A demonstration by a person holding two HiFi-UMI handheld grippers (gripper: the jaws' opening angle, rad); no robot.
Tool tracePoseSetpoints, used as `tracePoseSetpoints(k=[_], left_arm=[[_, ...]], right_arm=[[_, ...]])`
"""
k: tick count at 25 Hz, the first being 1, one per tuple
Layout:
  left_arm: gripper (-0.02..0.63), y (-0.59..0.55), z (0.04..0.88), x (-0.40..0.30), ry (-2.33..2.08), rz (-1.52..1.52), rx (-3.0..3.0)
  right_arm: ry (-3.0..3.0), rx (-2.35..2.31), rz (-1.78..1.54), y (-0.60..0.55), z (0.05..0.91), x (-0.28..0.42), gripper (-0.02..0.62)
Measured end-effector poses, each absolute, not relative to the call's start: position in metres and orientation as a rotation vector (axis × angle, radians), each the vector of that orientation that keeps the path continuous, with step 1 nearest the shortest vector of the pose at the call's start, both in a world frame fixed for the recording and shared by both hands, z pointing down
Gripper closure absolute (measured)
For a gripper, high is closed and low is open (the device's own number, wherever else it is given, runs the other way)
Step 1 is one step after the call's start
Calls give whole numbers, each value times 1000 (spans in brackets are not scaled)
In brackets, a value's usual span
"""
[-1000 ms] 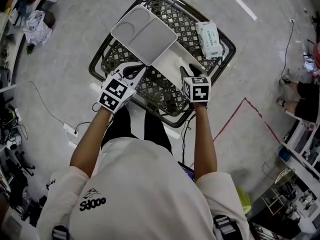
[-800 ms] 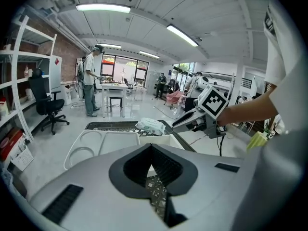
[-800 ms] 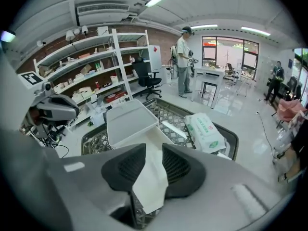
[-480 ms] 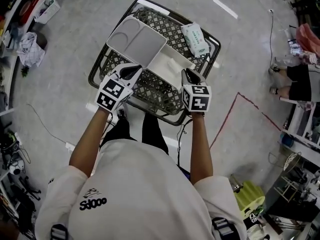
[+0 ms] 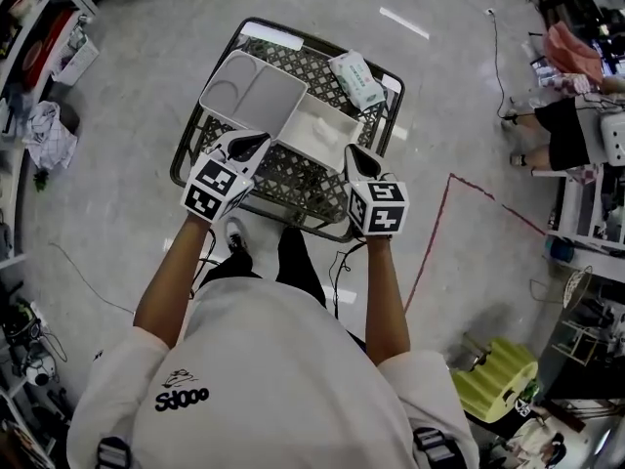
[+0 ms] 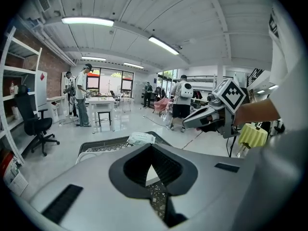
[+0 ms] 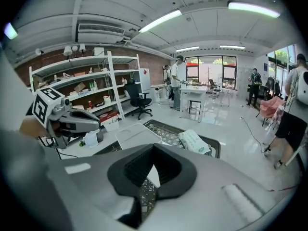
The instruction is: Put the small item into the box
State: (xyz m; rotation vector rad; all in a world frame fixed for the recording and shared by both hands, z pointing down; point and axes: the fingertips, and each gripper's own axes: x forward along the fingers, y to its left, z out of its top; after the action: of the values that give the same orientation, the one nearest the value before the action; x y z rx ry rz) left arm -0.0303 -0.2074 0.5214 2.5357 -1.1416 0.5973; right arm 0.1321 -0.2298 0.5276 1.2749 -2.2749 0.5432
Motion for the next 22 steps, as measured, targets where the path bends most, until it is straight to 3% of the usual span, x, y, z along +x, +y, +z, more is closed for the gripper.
tracePoseSetpoints(k=[22], left_arm=[[606, -174, 414, -30, -1059, 480, 2858]], right_arm=[[-2490, 1651, 432, -152, 380, 137, 588]])
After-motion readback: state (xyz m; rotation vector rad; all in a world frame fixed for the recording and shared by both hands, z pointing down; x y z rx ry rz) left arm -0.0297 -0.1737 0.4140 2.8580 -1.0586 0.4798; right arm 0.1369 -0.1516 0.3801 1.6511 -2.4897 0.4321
